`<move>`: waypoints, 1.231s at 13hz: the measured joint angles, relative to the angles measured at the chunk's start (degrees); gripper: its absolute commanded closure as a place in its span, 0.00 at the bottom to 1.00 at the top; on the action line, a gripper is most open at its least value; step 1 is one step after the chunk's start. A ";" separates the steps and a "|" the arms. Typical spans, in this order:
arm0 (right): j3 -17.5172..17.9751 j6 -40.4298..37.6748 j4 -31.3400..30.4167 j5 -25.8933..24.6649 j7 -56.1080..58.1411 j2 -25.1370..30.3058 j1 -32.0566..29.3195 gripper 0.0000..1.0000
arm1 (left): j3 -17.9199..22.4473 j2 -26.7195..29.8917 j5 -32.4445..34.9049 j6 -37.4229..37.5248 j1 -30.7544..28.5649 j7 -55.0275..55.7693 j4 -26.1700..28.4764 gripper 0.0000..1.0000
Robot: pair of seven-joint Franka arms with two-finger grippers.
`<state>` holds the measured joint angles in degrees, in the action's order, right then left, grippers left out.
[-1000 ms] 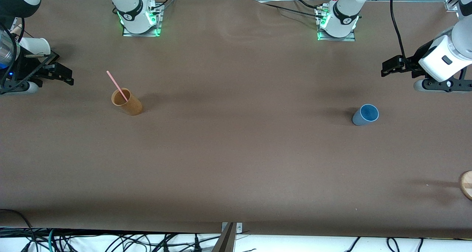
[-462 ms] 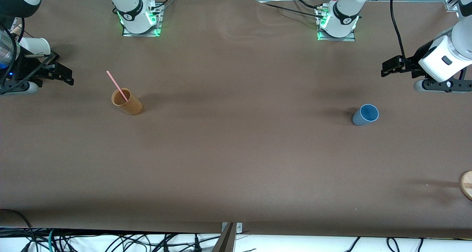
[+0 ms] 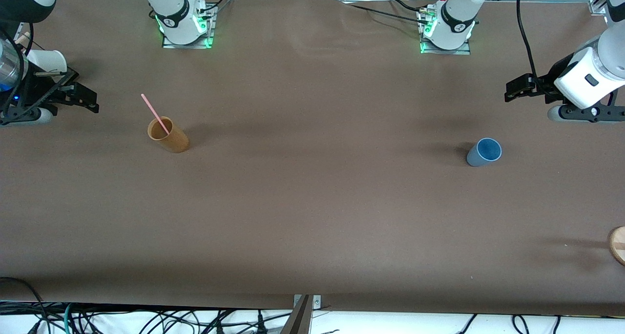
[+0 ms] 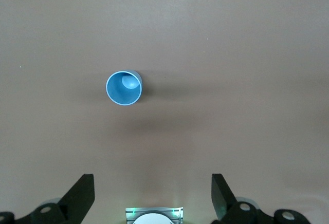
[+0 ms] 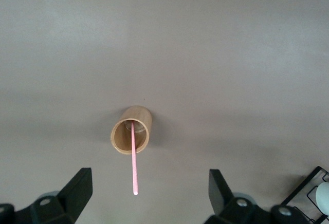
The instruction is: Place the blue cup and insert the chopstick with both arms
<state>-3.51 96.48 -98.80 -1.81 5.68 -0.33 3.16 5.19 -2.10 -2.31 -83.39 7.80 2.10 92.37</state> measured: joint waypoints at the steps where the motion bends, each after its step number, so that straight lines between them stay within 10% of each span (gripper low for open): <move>1: 0.00 0.00 0.00 0.00 0.00 0.00 0.00 0.00 | 0.00 -0.06 0.00 0.00 0.00 0.00 0.00 0.00; 16: 0.22 0.00 0.04 0.01 0.00 0.02 0.34 0.00 | 5.02 -5.56 2.60 -7.82 -0.40 -10.01 6.08 0.00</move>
<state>-3.29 96.48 -98.76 -1.81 5.68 -0.32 3.50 10.21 -7.66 0.29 -91.21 7.40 -7.92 98.45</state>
